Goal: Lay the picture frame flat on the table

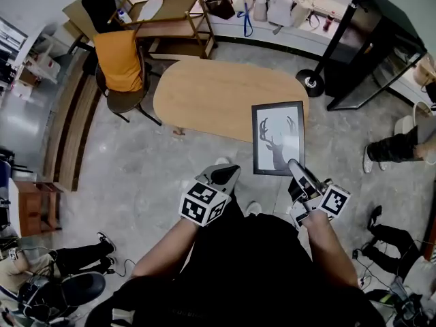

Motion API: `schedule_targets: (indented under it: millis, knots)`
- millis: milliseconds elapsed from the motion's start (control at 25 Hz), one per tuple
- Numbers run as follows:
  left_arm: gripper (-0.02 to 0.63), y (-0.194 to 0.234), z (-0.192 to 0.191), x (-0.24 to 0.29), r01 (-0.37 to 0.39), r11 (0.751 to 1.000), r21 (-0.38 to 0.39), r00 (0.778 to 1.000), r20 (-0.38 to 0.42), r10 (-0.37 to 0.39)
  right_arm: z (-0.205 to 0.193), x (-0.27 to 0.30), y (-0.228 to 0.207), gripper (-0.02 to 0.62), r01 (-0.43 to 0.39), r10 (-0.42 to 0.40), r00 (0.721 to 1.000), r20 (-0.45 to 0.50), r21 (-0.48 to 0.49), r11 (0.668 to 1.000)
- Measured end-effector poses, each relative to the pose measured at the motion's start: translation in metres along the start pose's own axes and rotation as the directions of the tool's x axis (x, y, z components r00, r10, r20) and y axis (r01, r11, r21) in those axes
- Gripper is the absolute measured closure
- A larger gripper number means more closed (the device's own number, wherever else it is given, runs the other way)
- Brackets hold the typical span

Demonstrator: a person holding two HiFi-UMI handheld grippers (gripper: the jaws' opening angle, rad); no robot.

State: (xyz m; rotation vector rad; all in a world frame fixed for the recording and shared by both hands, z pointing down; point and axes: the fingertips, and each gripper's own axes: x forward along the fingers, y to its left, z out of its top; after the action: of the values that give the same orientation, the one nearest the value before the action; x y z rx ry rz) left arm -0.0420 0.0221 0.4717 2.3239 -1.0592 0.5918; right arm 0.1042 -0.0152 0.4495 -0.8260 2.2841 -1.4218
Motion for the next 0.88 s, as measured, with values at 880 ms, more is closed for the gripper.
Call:
schedule_targets:
  millis: [880]
  knots:
    - [0.606,0.219,0.126,0.097,0.220,0.970,0.107,0.974,-0.077,-0.213,0.086,0.186,-0.054,0.565,0.227,-0.223,0.958,0.178,-0.003,0.974]
